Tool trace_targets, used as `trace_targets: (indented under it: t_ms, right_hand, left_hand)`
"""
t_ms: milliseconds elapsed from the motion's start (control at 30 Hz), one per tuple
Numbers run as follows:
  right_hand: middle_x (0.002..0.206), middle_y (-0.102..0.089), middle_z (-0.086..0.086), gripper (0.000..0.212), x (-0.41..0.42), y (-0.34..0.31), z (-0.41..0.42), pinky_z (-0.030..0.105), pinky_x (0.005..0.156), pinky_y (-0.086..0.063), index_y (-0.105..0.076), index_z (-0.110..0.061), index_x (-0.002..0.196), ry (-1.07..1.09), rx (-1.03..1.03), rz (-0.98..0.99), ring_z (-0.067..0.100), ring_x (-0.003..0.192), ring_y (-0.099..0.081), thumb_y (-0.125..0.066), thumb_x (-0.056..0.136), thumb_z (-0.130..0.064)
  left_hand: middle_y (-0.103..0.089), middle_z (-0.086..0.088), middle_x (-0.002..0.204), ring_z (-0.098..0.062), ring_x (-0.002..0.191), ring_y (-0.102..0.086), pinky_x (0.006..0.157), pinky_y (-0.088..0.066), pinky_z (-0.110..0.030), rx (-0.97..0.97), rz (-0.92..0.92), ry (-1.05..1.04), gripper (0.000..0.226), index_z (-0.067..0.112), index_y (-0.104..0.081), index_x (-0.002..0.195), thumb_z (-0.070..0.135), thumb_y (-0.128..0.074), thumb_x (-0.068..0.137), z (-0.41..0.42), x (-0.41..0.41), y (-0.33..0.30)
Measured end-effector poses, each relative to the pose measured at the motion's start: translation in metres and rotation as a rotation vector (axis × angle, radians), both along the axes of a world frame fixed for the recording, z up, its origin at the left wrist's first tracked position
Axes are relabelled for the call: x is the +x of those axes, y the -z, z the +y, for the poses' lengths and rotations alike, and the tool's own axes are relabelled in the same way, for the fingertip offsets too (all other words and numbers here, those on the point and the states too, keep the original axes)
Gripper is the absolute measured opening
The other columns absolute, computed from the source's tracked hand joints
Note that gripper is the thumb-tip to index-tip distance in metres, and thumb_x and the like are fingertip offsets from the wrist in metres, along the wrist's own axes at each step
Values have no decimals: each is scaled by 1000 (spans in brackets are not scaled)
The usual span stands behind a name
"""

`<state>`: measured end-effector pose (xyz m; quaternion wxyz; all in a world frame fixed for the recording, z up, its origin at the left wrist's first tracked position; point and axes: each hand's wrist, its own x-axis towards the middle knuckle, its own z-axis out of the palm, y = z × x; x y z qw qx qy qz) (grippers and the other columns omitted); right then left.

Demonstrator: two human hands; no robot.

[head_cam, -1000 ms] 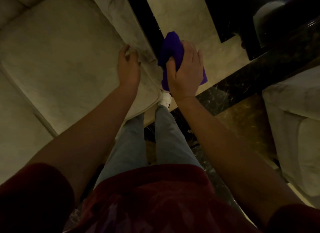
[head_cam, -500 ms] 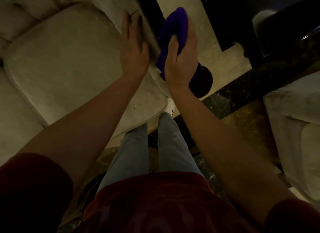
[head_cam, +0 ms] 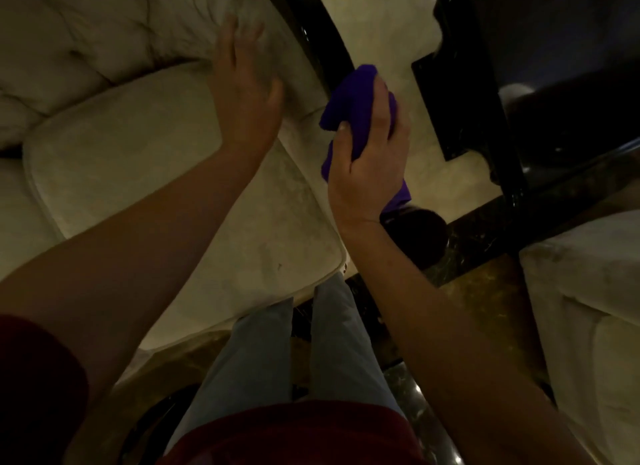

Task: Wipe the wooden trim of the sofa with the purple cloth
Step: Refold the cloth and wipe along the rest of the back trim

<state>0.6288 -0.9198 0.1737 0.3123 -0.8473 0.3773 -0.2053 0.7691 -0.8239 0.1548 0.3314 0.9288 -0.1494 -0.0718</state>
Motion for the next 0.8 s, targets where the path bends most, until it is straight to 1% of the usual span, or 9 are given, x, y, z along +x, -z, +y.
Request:
trace_targets:
  t_ms: [100,167,233,400,500,600,667,733,800]
  right_hand:
    - [155,-45,22,59,23,-8,0,53,101,-51,-46,-14,154,-51,-68,43,35,134,-53,-55,99,-34]
    - [157,-43,22,61,40,-13,0,54,98,-53,-43,-15,155,-54,-80,62,35,134,-53,-56,99,-33]
    - [158,-43,21,62,46,-17,1,54,98,-54,-41,-17,157,-51,-83,76,34,134,-53,-56,99,-34]
    - [158,-44,20,60,81,-22,2,54,104,-49,-45,-21,155,-78,-152,135,36,139,-49,-52,100,-40]
    - [160,-43,16,55,107,-25,6,53,108,-45,-48,-28,154,-143,-240,184,34,144,-44,-47,102,-49]
    - [161,-43,14,55,129,-26,6,53,110,-43,-51,-31,151,-169,-277,225,35,146,-42,-39,103,-55]
    - [161,-43,14,53,139,-24,6,52,110,-43,-52,-31,151,-192,-303,262,36,147,-40,-41,104,-53]
    - [162,-41,14,51,148,-23,6,51,110,-42,-51,-32,152,-223,-344,316,36,148,-38,-45,104,-51]
    - [161,-41,14,50,158,-23,5,51,109,-42,-50,-34,152,-227,-360,356,36,147,-39,-46,104,-49]
  left_hand:
    - [-20,-24,165,-34,154,-23,124,-26,-39,27,69,72,66,3,-33,155,27,-56,98,-8,-2,8]
    - [-19,-24,166,-34,155,-22,125,-25,-40,-1,51,73,67,3,-31,157,30,-55,100,-7,1,13]
    - [-20,-23,166,-32,154,-24,123,-26,-36,11,23,78,68,5,-30,157,35,-55,100,-2,1,17]
    - [-22,-23,166,-32,154,-26,121,-32,-45,9,-31,212,70,5,-31,157,39,-57,102,19,12,26]
    - [-24,-24,165,-34,152,-30,116,-38,-50,-26,-42,240,71,4,-33,156,38,-62,101,25,15,29]
    - [-25,-18,166,-34,151,-32,114,-37,-53,11,-15,240,75,10,-31,158,42,-63,99,27,17,28]
    - [-31,-15,164,-36,150,-33,114,-37,-54,32,-28,246,72,14,-36,156,42,-65,97,30,25,26]
    - [-40,-15,159,-39,148,-35,115,-35,-56,37,-78,245,61,15,-50,149,34,-68,93,37,42,23]
    - [-41,-16,158,-40,149,-32,118,-31,-56,60,-99,201,59,13,-53,145,32,-67,91,46,67,18]
